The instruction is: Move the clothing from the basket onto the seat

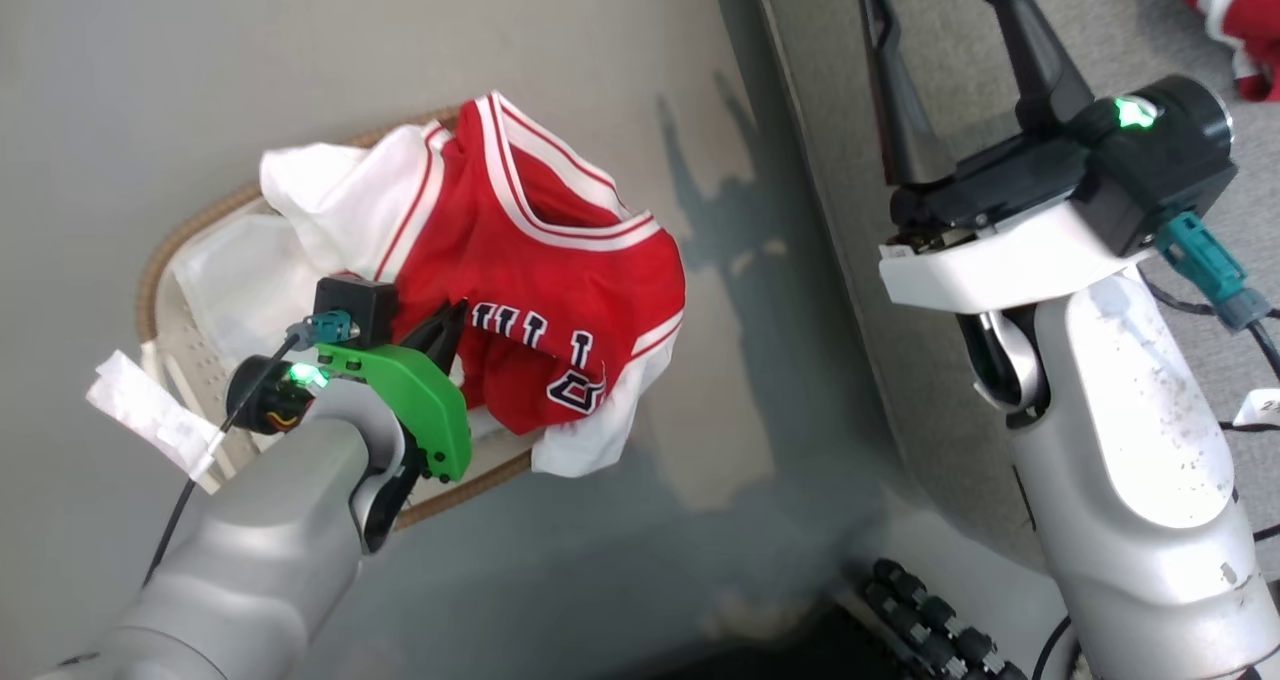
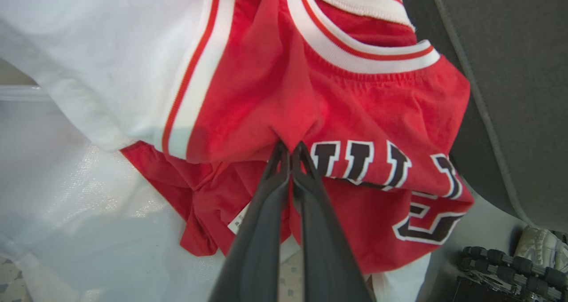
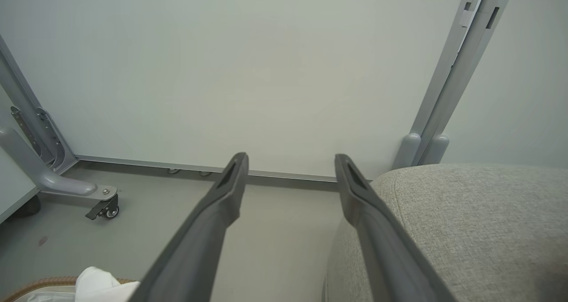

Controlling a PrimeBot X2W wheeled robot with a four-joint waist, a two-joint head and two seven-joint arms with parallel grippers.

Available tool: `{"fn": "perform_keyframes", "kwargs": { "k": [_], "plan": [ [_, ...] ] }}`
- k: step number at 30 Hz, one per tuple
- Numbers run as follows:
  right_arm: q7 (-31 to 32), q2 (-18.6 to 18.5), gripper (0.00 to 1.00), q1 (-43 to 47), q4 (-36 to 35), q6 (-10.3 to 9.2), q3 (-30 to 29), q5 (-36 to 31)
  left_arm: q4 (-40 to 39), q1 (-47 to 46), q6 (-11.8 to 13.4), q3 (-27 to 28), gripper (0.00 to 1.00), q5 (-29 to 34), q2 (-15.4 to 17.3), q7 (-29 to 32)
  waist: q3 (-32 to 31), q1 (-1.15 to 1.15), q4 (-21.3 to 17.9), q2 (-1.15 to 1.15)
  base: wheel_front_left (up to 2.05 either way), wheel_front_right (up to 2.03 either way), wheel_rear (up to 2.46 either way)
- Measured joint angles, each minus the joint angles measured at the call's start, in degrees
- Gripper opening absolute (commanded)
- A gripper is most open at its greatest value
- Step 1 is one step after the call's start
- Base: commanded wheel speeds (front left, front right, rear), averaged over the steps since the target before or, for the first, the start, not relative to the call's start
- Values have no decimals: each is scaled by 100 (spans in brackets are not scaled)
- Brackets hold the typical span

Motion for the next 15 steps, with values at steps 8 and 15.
{"fn": "perform_keyframes", "kwargs": {
  "k": [8, 15],
  "plan": [
    [0, 1, 100, 492, 453, 0, 23, -22, -492, 779, 0, 1209, 0, 768, -100, -9, -905, 0, 189, 0, 0, 0, 0],
    [0, 1, 100, 979, 726, 0, -19, -22, -1189, 1480, 0, 2502, 0, 1692, -280, -10, -1668, 0, 372, 0, 0, 0, 0]
  ]
}}
